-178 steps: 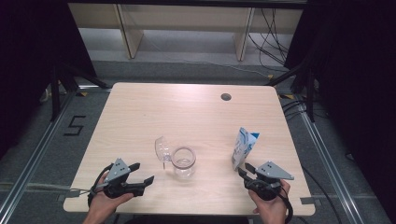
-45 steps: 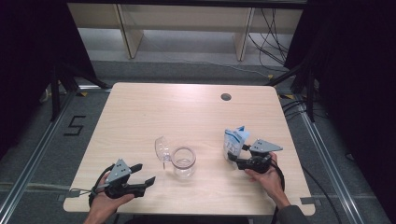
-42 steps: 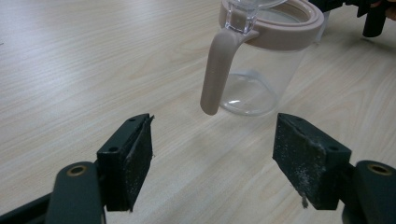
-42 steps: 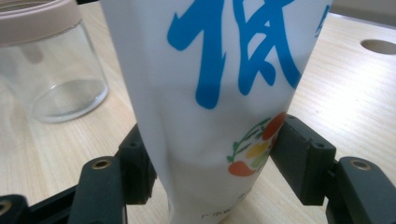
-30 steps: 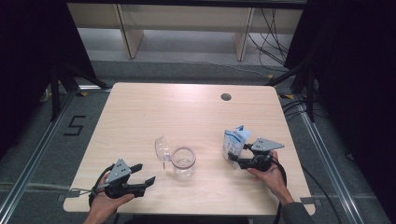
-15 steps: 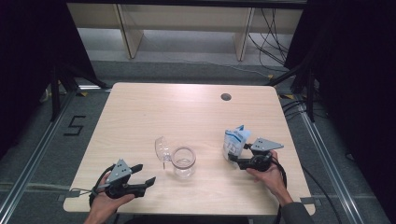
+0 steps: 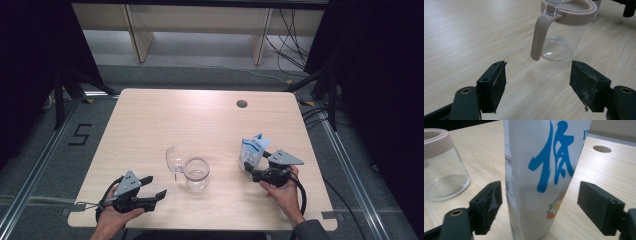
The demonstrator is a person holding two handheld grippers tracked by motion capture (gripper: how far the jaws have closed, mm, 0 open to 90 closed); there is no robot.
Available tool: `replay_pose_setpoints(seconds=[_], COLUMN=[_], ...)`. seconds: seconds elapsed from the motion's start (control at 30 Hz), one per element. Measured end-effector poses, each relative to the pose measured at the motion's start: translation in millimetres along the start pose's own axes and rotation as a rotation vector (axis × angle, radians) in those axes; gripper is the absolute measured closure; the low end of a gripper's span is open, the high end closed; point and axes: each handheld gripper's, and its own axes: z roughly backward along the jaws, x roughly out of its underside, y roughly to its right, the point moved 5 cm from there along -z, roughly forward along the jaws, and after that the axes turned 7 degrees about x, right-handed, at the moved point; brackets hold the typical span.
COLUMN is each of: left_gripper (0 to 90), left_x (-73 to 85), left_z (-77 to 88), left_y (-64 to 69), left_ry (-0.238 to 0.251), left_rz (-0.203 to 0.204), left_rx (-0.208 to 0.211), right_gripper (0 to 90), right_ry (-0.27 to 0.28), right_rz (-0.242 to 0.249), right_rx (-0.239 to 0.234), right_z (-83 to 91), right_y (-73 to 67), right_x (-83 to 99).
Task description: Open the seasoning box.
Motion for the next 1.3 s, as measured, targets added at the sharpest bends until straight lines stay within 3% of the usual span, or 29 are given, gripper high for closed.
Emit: replay_pose_setpoints(seconds=[0.1, 0.13, 0.17, 0.23, 0.27, 0.37, 0.4, 0.43, 0.53, 0.57, 0.6, 0.73, 0.83, 0.87, 1.07, 1.3], left_gripper=[28.8, 28.8, 28.8, 28.8, 28.8, 28.8, 28.8, 28.9, 28.9, 28.9, 28.8, 28.8, 28.7, 28.7, 27.9, 25.1], left_x=[-0.2, -0.4, -0.1, 0.0, 0.3, 0.0, 0.0, 0.2, 0.2, 0.2, 0.2, 0.3, 0.2, 0.2, 0.5, 5.1], left_z=[0.5, 0.4, 0.0, -0.1, -0.7, -0.1, -0.3, -1.4, -2.3, -2.0, -2.1, -2.3, -0.8, -1.1, -1.7, -5.1], left_y=[-0.1, 0.0, -0.1, 0.1, 1.0, 0.5, 0.6, 1.0, 1.5, 1.6, 1.6, 1.7, 1.7, 1.6, 1.1, 2.2], left_ry=[0.0, 0.002, 0.0, -0.001, 0.002, -0.002, -0.001, 0.008, 0.014, 0.01, 0.01, 0.014, 0.005, 0.008, 0.01, -0.023], left_rz=[-0.001, 0.001, -0.001, 0.001, 0.016, 0.002, 0.006, 0.018, 0.023, 0.024, 0.024, 0.022, 0.022, 0.023, 0.023, 0.04], left_rx=[0.0, 0.0, -0.001, 0.0, 0.0, 0.0, -0.001, 0.004, 0.008, 0.007, 0.007, 0.009, -0.001, 0.001, 0.003, -0.005], right_gripper=[17.2, 16.8, 17.2, 17.7, 18.6, 17.9, 17.9, 18.0, 17.9, 17.7, 17.7, 18.9, 19.9, 19.9, 22.1, 24.8], right_ry=[-0.006, -0.025, 0.023, 0.013, 0.007, 0.021, 0.021, 0.005, 0.002, -0.014, 0.006, 0.008, -0.023, -0.019, -0.023, -0.01], right_rz=[-0.005, -0.041, -0.053, -0.068, -0.055, -0.066, -0.066, -0.098, -0.081, -0.118, -0.088, -0.079, -0.08, -0.061, -0.077, -0.078], right_rx=[0.038, 0.064, 0.091, 0.093, 0.123, 0.145, 0.145, 0.13, 0.138, 0.156, 0.157, 0.154, 0.169, 0.17, 0.167, 0.15], right_z=[0.2, 2.7, 2.3, 4.1, 3.1, 0.4, 0.4, 0.1, -4.0, -2.8, -4.9, -10.3, -14.0, -16.2, -18.2, -18.5], right_y=[-3.0, -5.5, -3.7, -4.5, -6.6, -5.2, -5.2, -6.6, -8.3, -12.1, -9.9, -15.4, -19.8, -18.8, -17.3, -16.9], right_x=[1.2, 2.1, -0.8, -1.4, -0.8, -0.2, -0.2, 0.5, 1.8, 2.1, 1.2, 0.3, 2.0, 2.2, 3.2, 2.2])
